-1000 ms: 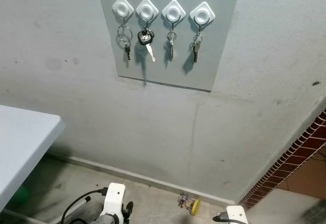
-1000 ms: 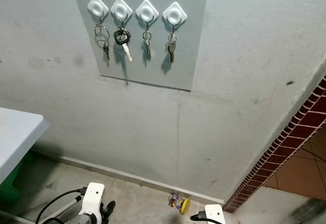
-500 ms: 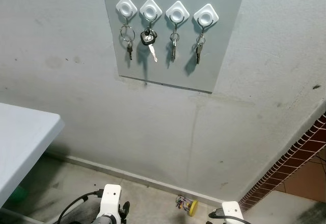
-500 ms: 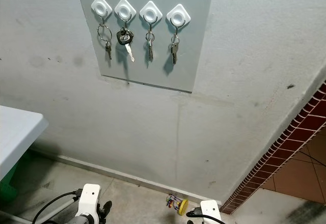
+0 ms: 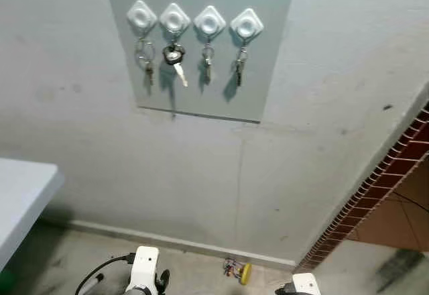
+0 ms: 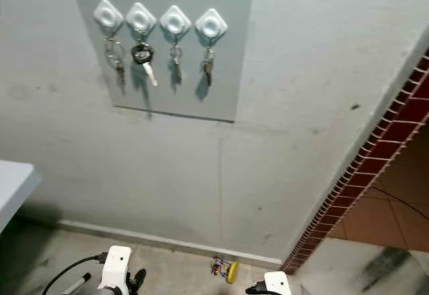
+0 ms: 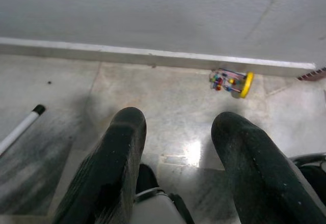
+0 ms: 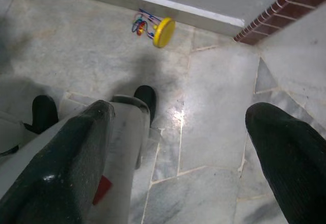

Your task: Hang keys on a hook

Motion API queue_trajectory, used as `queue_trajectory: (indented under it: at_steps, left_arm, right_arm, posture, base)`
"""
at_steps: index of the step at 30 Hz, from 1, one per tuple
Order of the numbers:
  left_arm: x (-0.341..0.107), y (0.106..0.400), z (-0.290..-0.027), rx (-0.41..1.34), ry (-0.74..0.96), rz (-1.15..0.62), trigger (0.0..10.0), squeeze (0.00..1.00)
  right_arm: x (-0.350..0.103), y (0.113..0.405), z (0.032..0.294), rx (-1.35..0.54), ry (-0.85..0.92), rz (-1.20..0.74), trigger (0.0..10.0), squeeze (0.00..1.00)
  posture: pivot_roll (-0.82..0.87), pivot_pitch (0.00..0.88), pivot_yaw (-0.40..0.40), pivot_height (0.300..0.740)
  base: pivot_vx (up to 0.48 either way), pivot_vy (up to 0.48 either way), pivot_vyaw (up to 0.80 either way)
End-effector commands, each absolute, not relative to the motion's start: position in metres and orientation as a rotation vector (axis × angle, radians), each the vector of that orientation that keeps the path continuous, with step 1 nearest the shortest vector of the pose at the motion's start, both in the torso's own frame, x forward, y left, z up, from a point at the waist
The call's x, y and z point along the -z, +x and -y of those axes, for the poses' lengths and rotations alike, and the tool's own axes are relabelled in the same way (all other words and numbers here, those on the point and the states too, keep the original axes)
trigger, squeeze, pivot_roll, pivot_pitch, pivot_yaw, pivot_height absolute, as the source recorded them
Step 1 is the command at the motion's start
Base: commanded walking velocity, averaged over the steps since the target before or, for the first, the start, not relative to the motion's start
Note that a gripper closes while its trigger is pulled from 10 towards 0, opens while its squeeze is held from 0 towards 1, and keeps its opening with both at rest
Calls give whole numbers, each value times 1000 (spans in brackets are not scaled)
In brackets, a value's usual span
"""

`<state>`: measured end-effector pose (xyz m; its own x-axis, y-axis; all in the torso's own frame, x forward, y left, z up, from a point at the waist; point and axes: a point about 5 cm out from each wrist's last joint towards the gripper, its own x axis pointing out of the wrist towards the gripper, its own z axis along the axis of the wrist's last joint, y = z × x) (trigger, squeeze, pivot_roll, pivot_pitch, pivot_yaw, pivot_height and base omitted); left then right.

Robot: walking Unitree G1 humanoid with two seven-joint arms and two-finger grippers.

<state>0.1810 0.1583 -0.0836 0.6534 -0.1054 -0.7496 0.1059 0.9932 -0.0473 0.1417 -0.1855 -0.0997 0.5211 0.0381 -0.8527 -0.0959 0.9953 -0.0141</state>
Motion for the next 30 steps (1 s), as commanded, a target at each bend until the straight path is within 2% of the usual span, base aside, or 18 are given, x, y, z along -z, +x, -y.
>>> queue_trajectory:
  at_steps: [1,15,30]
  left_arm:
    - [84,180,-161,119,9,-867,10000,0]
    - [85,178,-161,137,44,-877,10000,0]
    - [85,180,-158,172,65,-872,10000,0]
  right_arm:
    - [100,143,184,-79,-58,-1019,10000,0]
    - [100,142,184,-77,-59,-1019,10000,0]
    - [101,140,185,-76,-90,-1035,10000,0]
  posture:
    - [-55,0,-1,740]
    - [-52,0,1,740]
    - [-55,0,-2,740]
  base:
    - [0,480,-669]
    - [0,34,-653]
    - [0,0,0]
